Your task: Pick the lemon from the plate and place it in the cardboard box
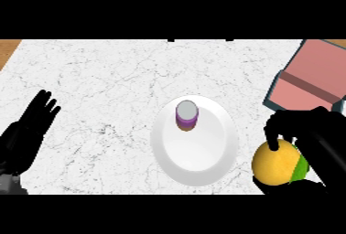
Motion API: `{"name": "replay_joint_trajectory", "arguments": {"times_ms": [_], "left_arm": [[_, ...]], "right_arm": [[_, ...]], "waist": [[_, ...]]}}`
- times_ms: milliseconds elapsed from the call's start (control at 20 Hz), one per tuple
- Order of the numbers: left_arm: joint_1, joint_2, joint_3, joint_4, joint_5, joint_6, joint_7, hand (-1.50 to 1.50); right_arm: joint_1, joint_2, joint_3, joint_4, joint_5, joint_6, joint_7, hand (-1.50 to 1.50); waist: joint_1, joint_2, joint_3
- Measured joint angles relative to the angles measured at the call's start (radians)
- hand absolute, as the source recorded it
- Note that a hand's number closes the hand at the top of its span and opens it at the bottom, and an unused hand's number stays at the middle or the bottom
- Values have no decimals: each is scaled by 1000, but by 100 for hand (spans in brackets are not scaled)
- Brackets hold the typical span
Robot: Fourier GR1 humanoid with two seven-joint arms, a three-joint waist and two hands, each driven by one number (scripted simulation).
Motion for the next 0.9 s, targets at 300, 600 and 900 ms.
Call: {"name": "replay_joint_trajectory", "arguments": {"times_ms": [300, 600, 900], "left_arm": [[8, -15, -10, -11, -19, -4, -5, 0], [2, -28, -4, 9, -30, -23, -19, 0], [-33, -37, 10, 17, -39, -25, 1, 0]], "right_arm": [[-107, 4, -210, -59, -101, 61, 147, 150], [-200, -36, -373, 47, -137, 90, 146, 150], [-236, -96, -424, 259, -69, 66, -23, 150]], "waist": [[9, 2, 0], [15, 5, 0], [19, 7, 0]]}}
